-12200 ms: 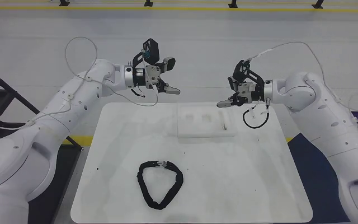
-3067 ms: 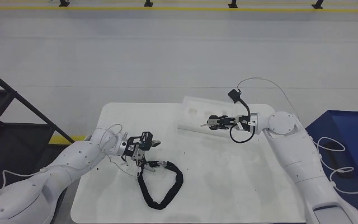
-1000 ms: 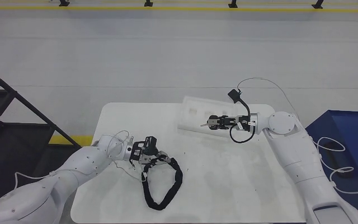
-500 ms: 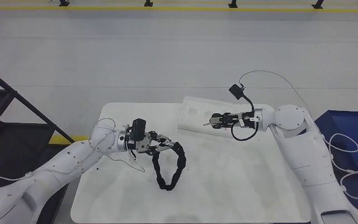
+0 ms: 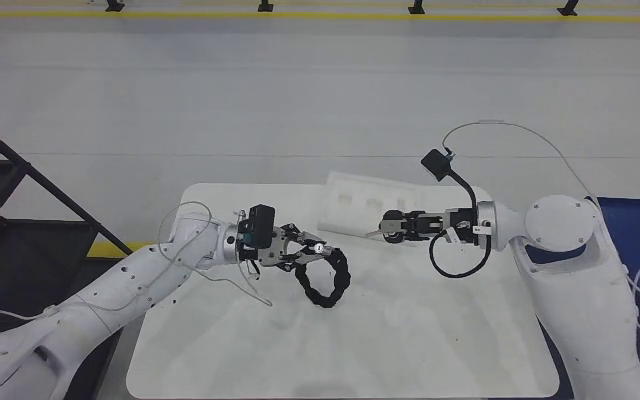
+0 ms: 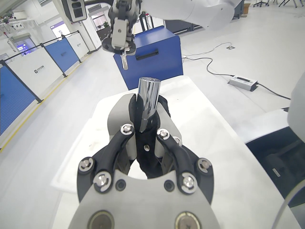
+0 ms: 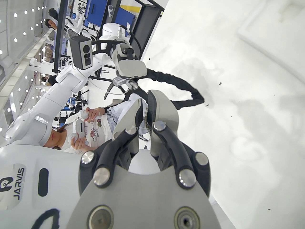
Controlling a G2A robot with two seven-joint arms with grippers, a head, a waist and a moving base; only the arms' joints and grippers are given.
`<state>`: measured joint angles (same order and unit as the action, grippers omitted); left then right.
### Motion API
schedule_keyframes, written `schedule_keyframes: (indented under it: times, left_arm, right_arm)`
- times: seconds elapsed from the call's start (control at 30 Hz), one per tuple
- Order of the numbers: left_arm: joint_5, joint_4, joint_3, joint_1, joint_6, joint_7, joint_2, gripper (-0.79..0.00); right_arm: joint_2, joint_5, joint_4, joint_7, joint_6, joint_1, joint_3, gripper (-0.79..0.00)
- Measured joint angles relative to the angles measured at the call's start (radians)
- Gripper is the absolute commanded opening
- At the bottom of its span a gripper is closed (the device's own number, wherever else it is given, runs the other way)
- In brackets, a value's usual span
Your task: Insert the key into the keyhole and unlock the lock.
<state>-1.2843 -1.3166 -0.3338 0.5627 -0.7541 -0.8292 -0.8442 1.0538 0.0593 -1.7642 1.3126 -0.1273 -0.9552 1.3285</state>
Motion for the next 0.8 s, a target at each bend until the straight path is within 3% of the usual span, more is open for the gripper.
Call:
schedule_keyframes:
  times: [0.3,0.8]
  left_arm:
    - [0.101,0.025,-0.007,0.014,0.102,0.172,-0.090,-0.785]
    - [0.104,0.028,-0.009,0.016,0.104,0.174,-0.094,-0.785]
  right_arm:
    - [-0.010,-0.032,-0.057,-0.042,-0.025,-0.018,0.010,-0.785]
    - [-0.010,-0.032,-0.057,-0.042,-0.025,-0.018,0.010,-0.785]
